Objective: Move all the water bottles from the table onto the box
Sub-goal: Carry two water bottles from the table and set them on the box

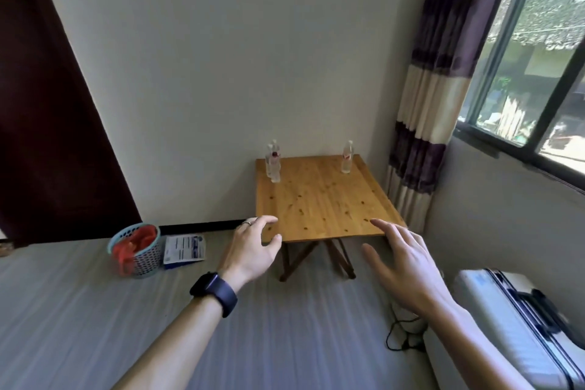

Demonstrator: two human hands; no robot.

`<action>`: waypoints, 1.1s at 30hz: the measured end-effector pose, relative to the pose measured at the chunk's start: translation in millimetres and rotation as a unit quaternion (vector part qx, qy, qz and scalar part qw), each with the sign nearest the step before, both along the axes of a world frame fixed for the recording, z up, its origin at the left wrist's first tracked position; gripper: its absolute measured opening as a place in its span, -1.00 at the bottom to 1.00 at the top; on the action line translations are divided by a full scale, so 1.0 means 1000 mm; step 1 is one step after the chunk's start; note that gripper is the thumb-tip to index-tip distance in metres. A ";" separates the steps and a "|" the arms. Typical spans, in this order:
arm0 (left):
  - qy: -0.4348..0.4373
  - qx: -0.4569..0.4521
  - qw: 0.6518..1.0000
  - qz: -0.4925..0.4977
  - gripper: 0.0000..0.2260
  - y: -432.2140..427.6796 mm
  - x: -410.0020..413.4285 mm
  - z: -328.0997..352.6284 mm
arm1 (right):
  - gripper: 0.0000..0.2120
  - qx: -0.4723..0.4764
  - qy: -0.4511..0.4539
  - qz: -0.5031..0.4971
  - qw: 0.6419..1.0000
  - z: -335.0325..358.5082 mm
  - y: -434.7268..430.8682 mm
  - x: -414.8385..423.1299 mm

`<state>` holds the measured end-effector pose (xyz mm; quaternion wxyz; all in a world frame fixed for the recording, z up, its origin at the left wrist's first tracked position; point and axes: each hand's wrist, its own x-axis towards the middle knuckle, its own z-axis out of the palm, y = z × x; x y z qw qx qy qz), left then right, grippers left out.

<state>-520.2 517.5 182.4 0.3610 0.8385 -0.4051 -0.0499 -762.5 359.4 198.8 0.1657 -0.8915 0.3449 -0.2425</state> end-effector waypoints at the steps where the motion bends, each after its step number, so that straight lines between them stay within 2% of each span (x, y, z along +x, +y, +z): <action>1: 0.002 0.004 1.000 0.000 -0.68 -0.017 0.013 -0.003 | -0.46 0.006 -0.001 0.001 1.000 -0.006 -0.019 0.014; 7: 0.019 0.026 0.999 0.034 -0.68 -0.122 0.099 -0.016 | -0.42 0.056 -0.009 0.020 0.998 -0.025 -0.142 0.104; 13: 0.040 0.050 0.996 0.064 -0.68 -0.196 0.172 -0.028 | -0.40 0.093 -0.001 0.058 0.994 -0.034 -0.228 0.196; 21: 0.059 0.070 0.993 0.075 -0.69 -0.266 0.295 -0.064 | -0.51 0.095 0.028 0.092 0.991 -0.067 -0.306 0.329; 29: 0.084 0.089 0.990 0.066 -0.70 -0.326 0.438 -0.078 | -0.55 0.114 0.055 0.064 0.990 -0.084 -0.367 0.448; 33: 0.111 0.108 0.986 0.058 -0.68 -0.359 0.484 -0.092 | -0.56 0.135 0.056 0.058 0.988 -0.104 -0.393 0.494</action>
